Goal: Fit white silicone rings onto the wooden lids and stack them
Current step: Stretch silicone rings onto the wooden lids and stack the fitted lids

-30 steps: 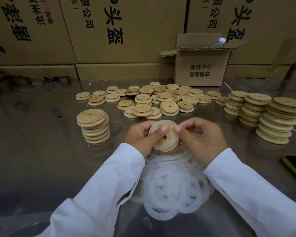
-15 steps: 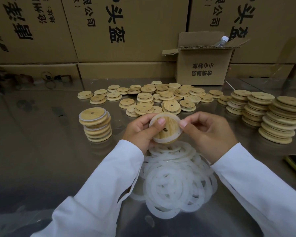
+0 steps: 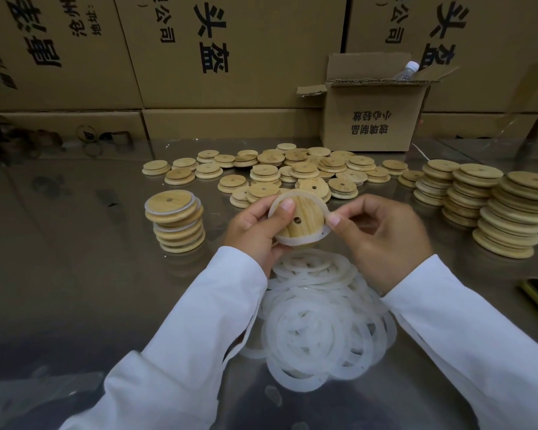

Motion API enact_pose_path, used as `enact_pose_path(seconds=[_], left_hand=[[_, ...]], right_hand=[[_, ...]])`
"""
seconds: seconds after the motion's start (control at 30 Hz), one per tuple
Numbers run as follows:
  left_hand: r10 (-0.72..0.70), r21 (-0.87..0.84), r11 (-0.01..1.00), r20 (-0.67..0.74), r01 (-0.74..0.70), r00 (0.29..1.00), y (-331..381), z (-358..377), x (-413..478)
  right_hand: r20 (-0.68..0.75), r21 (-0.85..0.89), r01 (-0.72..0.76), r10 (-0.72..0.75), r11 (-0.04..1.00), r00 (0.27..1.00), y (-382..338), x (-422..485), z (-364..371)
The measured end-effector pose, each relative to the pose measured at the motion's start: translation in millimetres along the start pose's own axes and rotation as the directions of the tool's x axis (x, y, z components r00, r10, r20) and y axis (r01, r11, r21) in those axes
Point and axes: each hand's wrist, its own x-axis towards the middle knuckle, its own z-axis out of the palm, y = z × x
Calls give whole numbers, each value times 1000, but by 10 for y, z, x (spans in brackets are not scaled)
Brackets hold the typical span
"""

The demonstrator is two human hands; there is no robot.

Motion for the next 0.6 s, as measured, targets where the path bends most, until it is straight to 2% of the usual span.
enact_pose_path(seconds=[0.13, 0.33, 0.6], left_hand=[[18, 9, 1000, 15, -18, 1000, -25, 13, -24], [64, 58, 996, 5, -64, 998, -68, 74, -69], [110, 32, 994, -92, -107, 990, -63, 105, -84]], right_hand=[[-14, 27, -1, 1, 1000, 1000, 26, -11, -4], [-33, 276, -60, 72, 959, 997, 63, -4, -1], [-141, 336, -157, 214, 929, 966, 114, -85, 196]])
